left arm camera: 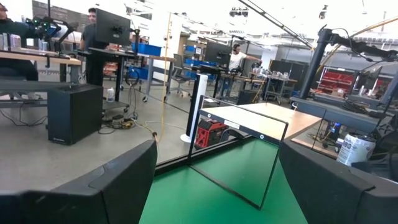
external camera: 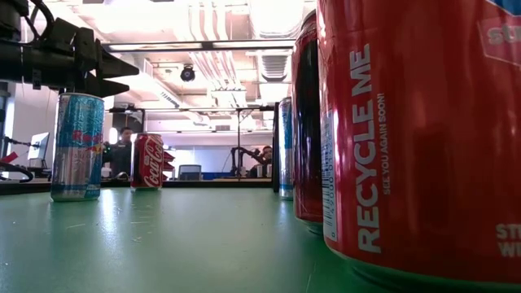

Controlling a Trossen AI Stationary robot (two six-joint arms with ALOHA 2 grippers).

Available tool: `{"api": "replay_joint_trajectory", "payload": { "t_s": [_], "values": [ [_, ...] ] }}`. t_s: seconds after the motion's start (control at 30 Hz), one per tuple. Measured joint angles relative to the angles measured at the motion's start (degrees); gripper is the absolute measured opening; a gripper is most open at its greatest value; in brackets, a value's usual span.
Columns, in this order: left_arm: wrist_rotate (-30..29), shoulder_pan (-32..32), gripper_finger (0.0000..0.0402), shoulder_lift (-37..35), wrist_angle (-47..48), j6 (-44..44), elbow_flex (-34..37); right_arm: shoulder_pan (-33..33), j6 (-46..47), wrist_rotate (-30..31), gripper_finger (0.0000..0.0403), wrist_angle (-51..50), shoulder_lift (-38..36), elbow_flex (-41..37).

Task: Place canned beverage on shelf
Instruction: Put the top white yellow soda can on the shelf

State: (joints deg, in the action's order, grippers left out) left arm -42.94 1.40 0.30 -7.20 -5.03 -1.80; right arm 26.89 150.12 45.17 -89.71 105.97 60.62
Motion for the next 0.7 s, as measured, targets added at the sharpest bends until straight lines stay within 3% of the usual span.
{"api": "replay_joint_trajectory", "payload": {
  "t_s": [0.43,0.7],
  "values": [
    [0.0,0.0,0.0324,0.0,0.0,0.0,0.0,-4.3,-1.2,1.5,0.0377,3.0,0.0,-0.7],
    [0.0,0.0,0.0324,0.0,0.0,0.0,0.0,-7.4,-5.7,1.0,0.0318,6.5,0.0,-0.4]
  ]
}}
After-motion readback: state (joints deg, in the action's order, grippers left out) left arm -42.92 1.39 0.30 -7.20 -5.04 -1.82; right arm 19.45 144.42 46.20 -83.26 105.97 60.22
